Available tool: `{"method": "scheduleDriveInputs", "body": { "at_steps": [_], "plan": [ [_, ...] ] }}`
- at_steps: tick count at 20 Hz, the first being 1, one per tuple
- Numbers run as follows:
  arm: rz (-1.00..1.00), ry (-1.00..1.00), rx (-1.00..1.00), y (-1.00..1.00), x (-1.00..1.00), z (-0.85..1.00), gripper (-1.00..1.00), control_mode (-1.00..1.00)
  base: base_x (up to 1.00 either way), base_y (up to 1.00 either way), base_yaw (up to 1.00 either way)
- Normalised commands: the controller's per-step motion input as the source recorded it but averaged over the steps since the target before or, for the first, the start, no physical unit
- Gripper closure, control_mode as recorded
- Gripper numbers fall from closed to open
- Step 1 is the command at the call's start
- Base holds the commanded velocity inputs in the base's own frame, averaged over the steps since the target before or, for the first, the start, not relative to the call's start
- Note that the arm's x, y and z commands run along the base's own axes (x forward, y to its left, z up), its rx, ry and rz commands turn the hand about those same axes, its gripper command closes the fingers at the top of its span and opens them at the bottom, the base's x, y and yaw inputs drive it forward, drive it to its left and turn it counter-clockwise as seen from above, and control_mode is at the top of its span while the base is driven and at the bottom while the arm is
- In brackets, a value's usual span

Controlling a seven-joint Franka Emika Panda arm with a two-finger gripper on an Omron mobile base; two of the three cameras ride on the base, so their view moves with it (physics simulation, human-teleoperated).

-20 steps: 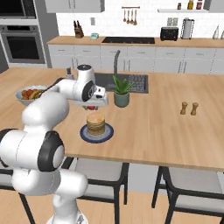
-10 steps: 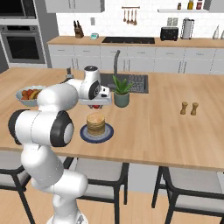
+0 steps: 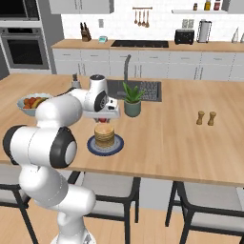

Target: Take the strawberry from the fridge and place it on top of the pancake, located on the dining counter.

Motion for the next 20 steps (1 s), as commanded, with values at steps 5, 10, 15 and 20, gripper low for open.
{"method": "scheduleDriveInputs", "body": {
  "at_steps": [5,10,15,20],
  "plan": [
    [0.00,0.00,0.00,0.00,0.26,-0.06,1.00,-1.00,0.00,0.00,0.00],
    [0.00,0.00,0.00,0.03,0.03,-0.27,1.00,-1.00,0.00,0.00,0.00],
    [0.00,0.00,0.00,0.04,0.02,-0.35,1.00,-1.00,0.00,0.00,0.00],
    [0.00,0.02,0.00,0.00,0.00,-0.22,1.00,-1.00,0.00,0.00,0.00]
  ]
}}
